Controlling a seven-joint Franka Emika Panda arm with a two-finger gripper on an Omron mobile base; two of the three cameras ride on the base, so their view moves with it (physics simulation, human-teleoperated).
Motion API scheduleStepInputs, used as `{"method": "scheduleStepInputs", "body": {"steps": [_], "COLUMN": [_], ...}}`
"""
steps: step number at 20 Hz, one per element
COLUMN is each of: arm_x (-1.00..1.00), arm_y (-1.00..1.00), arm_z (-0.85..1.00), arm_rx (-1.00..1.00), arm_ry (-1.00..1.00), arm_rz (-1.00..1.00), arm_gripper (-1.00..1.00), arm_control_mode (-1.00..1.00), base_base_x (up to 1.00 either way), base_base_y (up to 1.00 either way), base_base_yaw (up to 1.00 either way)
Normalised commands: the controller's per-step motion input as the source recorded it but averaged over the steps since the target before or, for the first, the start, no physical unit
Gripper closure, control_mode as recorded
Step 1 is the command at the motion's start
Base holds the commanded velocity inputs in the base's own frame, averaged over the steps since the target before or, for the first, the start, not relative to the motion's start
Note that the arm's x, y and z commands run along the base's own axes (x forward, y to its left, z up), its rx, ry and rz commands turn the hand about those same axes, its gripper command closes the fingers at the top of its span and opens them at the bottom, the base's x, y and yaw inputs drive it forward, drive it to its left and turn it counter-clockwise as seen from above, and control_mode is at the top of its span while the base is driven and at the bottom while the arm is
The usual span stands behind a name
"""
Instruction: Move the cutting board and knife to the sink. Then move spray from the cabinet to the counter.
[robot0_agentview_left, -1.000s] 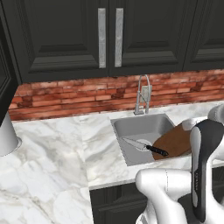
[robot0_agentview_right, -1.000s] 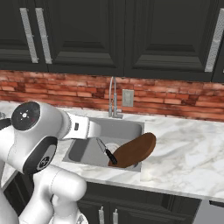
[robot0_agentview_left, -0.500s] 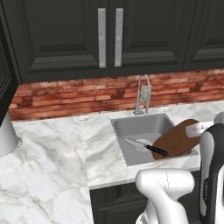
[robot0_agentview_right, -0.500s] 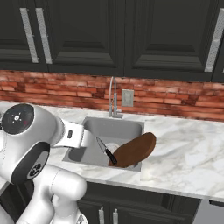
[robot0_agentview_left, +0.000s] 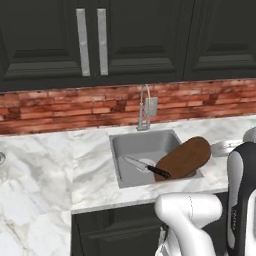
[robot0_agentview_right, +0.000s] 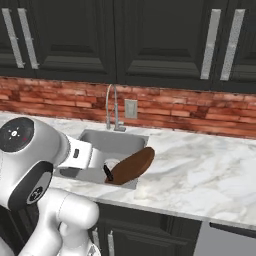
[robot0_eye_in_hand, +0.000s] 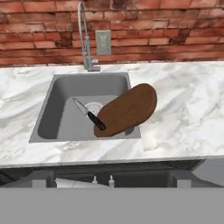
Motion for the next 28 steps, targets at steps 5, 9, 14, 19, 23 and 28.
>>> {"method": "scheduleStepInputs", "body": {"steps": [5,9,14,19,23,28], "arm_x": [0.00,0.00,0.00,0.00,0.00,0.00], "arm_y": [0.00,0.00,0.00,0.00,0.00,0.00], "arm_z": [0.00,0.00,0.00,0.00,0.00,0.00], "arm_rx": [0.00,0.00,0.00,0.00,0.00,0.00], "arm_ry": [0.00,0.00,0.00,0.00,0.00,0.00], "arm_rz": [0.00,0.00,0.00,0.00,0.00,0.00], "arm_gripper": [-1.00,-1.00,-1.00,-1.00,-1.00,-1.00], "arm_control_mode": [1.00,1.00,1.00,1.00,1.00,1.00], "base_base_x": [-0.50,-0.94,-1.00,-0.70,-0.35,-0.05], "base_base_y": [-0.97,-0.10,0.01,0.28,-0.05,-0.21], "base_base_yaw": [0.18,0.20,0.28,0.43,0.74,0.90]}}
